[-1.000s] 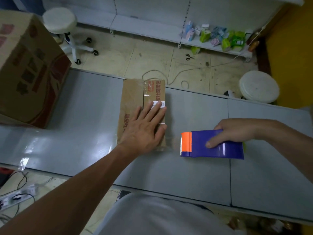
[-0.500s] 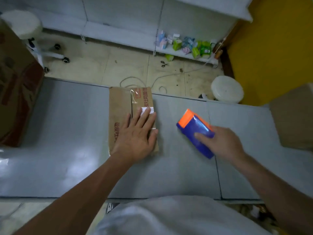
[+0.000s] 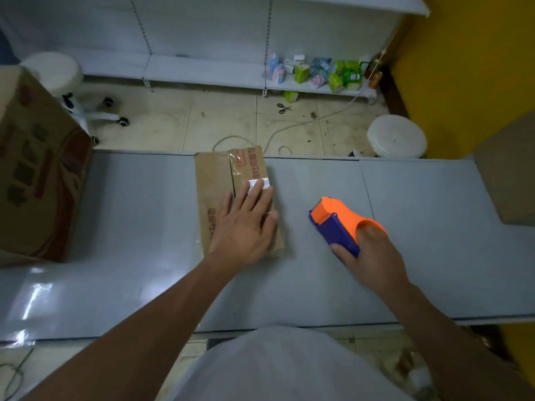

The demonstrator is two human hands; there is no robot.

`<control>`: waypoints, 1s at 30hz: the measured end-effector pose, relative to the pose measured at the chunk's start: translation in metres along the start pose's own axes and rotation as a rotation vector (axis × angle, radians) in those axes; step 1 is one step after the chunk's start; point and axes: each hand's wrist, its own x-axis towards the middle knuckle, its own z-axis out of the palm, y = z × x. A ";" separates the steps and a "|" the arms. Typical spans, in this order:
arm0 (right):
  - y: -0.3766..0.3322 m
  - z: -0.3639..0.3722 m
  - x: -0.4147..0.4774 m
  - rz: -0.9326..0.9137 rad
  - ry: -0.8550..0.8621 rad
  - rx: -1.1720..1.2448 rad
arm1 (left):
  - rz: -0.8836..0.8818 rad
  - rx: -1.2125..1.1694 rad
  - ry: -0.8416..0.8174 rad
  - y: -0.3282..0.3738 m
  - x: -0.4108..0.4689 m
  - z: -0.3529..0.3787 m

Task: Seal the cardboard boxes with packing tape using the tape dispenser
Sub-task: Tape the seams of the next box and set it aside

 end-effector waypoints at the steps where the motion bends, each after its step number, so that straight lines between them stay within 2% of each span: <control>1: 0.002 -0.001 0.001 -0.008 -0.033 -0.017 | -0.003 -0.042 0.000 -0.001 0.000 -0.001; 5: -0.001 -0.023 0.006 0.004 -0.156 -0.052 | -0.054 -0.359 -0.024 -0.001 -0.001 -0.014; 7: -0.005 -0.042 0.002 0.040 -0.111 -0.003 | -0.060 -0.488 0.018 -0.001 -0.004 -0.029; 10: -0.032 -0.062 -0.015 0.009 0.176 0.235 | 0.077 -0.408 0.170 -0.007 -0.023 -0.050; 12: -0.066 -0.058 -0.024 -0.213 0.257 0.431 | 0.148 -0.333 0.238 -0.017 -0.042 -0.055; 15: -0.105 -0.030 -0.019 -0.553 0.209 0.469 | 0.298 -0.145 0.173 -0.038 -0.063 -0.043; 18: -0.114 -0.008 0.005 -0.752 0.135 0.365 | 0.388 0.037 0.098 -0.053 -0.064 -0.025; 21: -0.107 0.009 0.028 -0.895 0.062 0.280 | 0.430 0.130 0.111 -0.061 -0.059 -0.013; 24: -0.103 0.029 0.034 -0.952 0.126 0.297 | 0.480 0.172 0.215 -0.072 -0.053 0.003; 26: -0.106 0.041 0.030 -0.916 0.199 0.328 | 0.511 0.147 0.317 -0.077 -0.051 0.016; 30: -0.111 0.058 0.023 -0.845 0.205 0.401 | 0.559 0.085 0.451 -0.083 -0.050 0.032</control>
